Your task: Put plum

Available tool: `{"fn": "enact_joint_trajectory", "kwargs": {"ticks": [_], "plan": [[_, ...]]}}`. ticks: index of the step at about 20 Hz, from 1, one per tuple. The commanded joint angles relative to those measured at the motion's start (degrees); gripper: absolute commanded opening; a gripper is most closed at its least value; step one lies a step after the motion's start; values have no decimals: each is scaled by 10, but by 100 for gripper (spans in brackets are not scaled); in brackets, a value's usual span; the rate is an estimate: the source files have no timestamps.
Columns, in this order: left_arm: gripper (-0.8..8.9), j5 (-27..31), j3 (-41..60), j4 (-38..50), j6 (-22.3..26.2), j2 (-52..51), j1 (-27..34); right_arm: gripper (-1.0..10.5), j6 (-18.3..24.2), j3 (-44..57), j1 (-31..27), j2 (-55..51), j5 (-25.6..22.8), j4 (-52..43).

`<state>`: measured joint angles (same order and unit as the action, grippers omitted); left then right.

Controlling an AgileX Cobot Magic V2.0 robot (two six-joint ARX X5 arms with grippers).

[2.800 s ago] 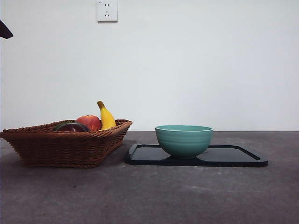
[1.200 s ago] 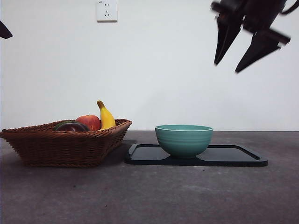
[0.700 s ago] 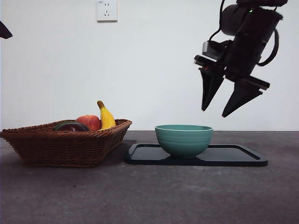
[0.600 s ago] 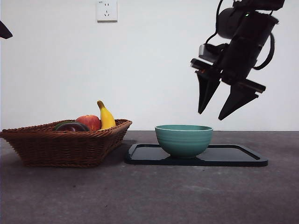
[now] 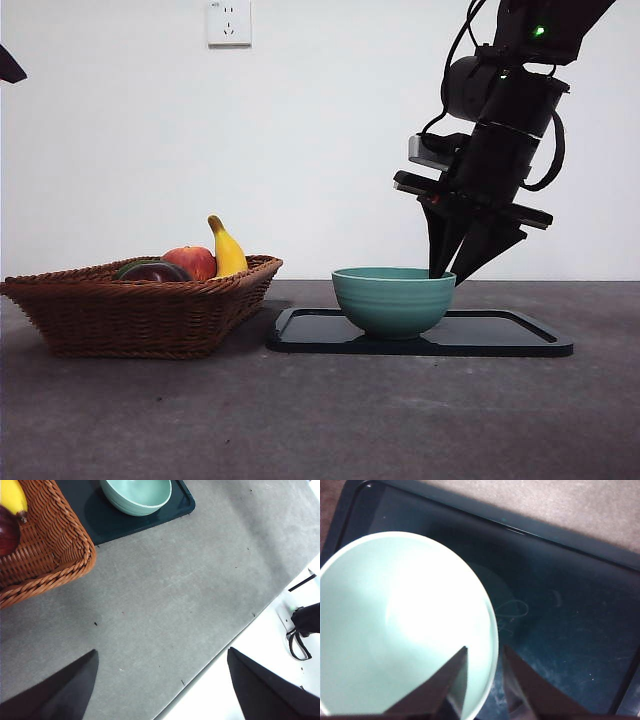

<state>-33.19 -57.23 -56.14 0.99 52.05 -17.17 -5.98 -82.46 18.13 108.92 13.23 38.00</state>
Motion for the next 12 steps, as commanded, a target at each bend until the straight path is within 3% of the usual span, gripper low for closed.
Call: {"fn": "enact_joint_trajectory", "kwargs": {"ticks": [1,12], "plan": [[404,-3,-6,4,9,4,-2,59,6,-12,4,15,-2,-3],[404,-3,-6,3,9,4,-2,10,4,-20,4,-8,-17,-11]]}}
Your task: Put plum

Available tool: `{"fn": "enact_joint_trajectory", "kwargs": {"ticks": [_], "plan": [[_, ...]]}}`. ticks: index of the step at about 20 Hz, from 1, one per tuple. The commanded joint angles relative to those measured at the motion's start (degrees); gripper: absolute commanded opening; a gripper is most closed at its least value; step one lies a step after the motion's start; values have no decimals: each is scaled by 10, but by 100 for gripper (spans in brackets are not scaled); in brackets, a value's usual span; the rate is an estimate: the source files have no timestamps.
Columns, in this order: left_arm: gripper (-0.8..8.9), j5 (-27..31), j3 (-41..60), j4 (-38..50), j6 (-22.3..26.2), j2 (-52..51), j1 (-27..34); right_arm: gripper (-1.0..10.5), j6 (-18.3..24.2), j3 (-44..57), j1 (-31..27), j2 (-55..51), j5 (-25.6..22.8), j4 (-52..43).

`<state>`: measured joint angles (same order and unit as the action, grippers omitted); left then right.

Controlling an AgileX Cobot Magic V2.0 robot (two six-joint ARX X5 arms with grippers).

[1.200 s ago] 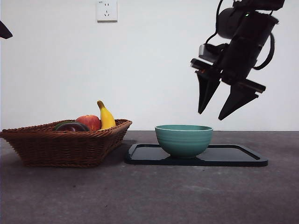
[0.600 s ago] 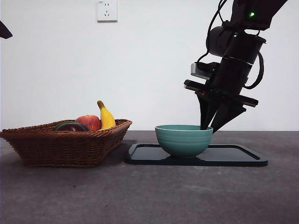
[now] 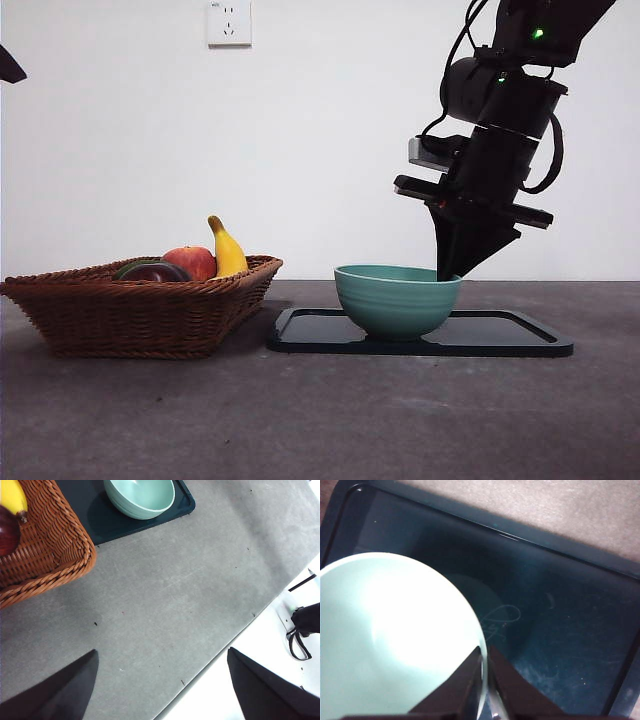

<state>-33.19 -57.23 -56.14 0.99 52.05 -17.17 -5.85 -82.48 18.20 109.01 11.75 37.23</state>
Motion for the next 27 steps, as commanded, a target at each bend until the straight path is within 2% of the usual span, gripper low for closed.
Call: {"fn": "enact_joint_trajectory", "kwargs": {"ticks": [1,9,15,20,27], "plan": [[404,-3,-6,3,9,4,-2,10,3,-25,3,-19,-2,2],[404,-3,-6,4,9,4,-2,10,21,-42,5,-138,4,97],[404,-3,-6,4,10,4,-2,10,27,-35,32,-215,4,177],[404,-3,-6,4,10,4,-2,10,27,28,86,-263,2,178],[404,-3,-6,4,10,4,-2,10,20,174,139,-283,2,108]]}}
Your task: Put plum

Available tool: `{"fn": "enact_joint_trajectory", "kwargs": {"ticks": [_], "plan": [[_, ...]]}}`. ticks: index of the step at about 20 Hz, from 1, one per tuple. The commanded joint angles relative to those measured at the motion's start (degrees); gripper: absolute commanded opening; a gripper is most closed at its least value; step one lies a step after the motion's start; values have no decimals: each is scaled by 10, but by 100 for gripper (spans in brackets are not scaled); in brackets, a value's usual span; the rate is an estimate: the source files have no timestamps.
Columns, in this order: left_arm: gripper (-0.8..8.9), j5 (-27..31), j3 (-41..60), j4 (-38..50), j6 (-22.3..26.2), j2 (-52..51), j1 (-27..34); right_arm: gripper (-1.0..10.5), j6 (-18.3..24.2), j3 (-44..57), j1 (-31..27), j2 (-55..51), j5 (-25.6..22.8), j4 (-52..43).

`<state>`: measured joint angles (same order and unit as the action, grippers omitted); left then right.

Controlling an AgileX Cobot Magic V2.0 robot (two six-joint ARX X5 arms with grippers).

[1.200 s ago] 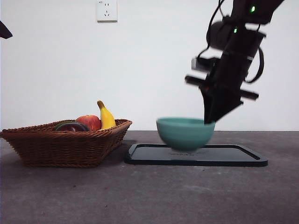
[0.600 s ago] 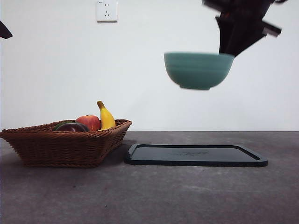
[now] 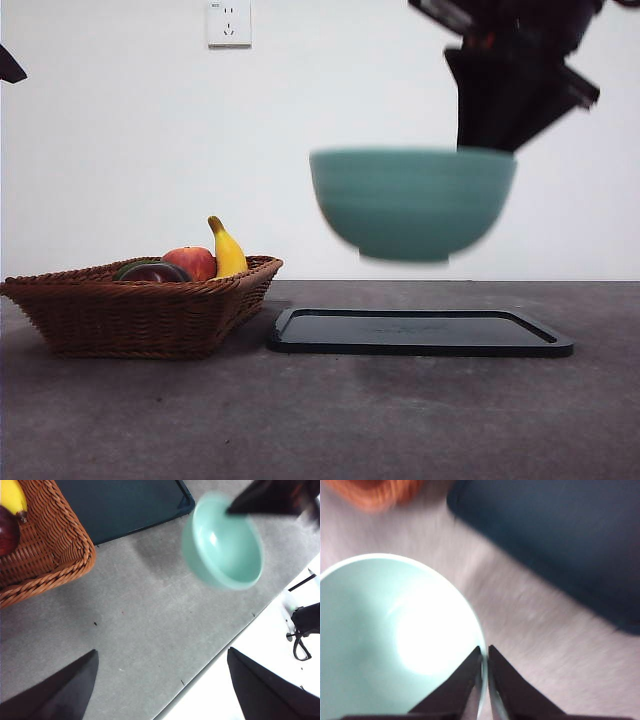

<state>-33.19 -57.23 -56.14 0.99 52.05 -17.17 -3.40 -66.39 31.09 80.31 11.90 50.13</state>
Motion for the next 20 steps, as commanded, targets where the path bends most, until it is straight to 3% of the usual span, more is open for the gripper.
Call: {"fn": "enact_joint_trajectory", "kwargs": {"ticks": [1,12,20], "plan": [[404,-3,-6,4,10,4,-2,10,-9,33,17,5,0,-39],[404,-3,-6,4,10,4,-2,10,-27,160,32,6,-14,-151],[404,-3,-6,4,9,4,-2,11,-36,177,33,6,-15,-171]]}}
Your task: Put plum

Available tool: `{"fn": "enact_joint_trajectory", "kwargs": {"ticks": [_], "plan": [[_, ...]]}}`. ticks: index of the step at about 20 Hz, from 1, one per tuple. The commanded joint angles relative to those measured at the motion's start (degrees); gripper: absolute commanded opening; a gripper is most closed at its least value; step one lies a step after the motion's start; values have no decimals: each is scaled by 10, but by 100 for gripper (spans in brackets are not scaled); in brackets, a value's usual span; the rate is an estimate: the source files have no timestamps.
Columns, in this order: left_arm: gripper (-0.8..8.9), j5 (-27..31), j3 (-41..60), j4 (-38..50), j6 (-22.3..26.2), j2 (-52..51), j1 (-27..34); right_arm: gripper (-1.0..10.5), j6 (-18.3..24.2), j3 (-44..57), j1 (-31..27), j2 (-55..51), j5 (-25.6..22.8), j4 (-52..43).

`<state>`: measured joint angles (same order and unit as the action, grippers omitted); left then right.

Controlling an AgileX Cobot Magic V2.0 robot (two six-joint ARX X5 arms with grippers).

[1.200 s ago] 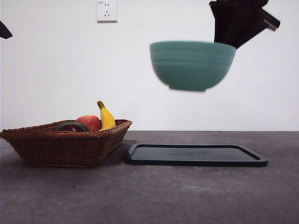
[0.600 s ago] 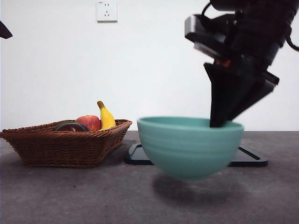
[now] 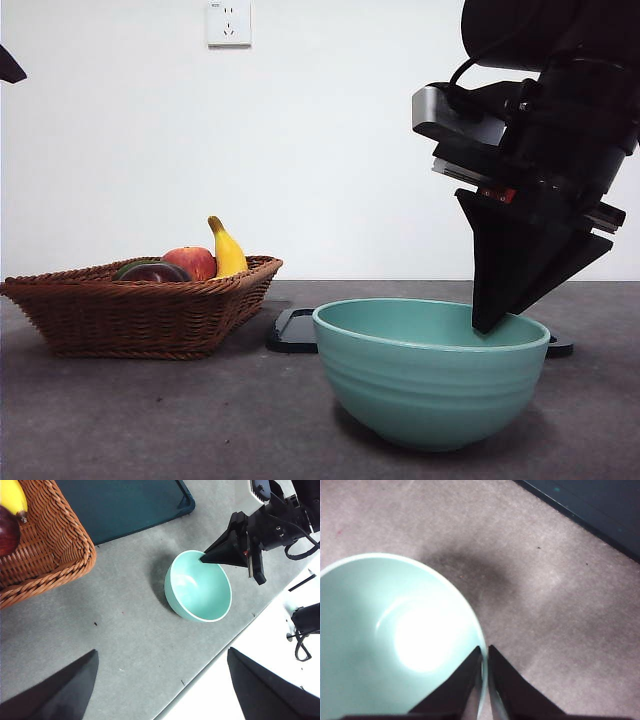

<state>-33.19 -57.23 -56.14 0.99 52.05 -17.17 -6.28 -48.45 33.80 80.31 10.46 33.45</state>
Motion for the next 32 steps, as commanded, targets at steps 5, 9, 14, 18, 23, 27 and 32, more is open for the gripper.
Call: {"fn": "enact_joint_trajectory", "kwargs": {"ticks": [5,9,14,18,23,27,32], "plan": [[404,-3,-6,4,9,4,-2,135,-28,-4,6,4,0,-4],[404,-3,-6,4,10,4,-2,182,-34,-14,5,-23,-2,0],[404,-3,-6,4,10,4,-2,182,-35,-46,5,-102,-31,44],[404,-3,-6,4,10,4,-2,182,-34,-72,5,-185,-28,86],[404,-3,-6,4,9,4,-2,182,-31,-76,5,-282,45,153],[404,-3,-6,4,9,4,-2,182,-7,-76,6,-333,88,221],[404,-3,-6,2,9,4,-2,182,1,-76,6,-355,92,239]]}}
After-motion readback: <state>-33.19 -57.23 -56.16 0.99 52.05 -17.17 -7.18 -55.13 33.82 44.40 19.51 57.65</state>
